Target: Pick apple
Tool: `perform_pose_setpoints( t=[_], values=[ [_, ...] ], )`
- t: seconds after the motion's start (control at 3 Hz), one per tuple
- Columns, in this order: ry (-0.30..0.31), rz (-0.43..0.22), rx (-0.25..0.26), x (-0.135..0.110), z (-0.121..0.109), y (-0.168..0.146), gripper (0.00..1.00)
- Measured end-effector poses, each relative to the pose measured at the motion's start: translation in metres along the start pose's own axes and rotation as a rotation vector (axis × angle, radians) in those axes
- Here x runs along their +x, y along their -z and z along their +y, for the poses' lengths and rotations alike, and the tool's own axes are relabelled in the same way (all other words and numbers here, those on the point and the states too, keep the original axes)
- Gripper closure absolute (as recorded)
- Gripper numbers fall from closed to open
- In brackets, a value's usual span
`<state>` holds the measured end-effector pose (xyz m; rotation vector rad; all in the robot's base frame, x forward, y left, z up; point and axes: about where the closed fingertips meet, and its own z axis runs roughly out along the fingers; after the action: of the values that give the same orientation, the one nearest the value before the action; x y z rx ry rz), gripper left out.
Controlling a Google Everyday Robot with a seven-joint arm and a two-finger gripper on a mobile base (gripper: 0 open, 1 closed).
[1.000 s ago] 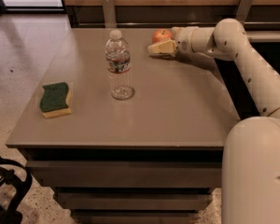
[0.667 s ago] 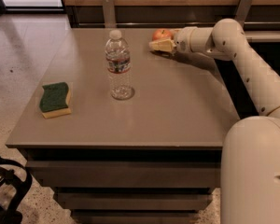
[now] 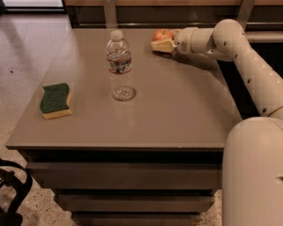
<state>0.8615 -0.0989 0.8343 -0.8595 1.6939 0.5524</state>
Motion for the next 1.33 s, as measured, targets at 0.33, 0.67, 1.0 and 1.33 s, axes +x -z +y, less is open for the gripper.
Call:
perform_pose_setpoints(
  t=[0.33,0.67,1.0,1.33],
  values=[
    [-0.001,0.0,-0.005,0.0,0.002,-0.003,1.0],
    [0.012,-0.016,0.004,-0.013,-0.001,0.011,1.0],
    [0.048,-0.046,0.024,-0.037,-0.006,0.039,1.0],
    [0.099,-0.079,0.042,-0.064,-0.008,0.065,1.0]
  ],
)
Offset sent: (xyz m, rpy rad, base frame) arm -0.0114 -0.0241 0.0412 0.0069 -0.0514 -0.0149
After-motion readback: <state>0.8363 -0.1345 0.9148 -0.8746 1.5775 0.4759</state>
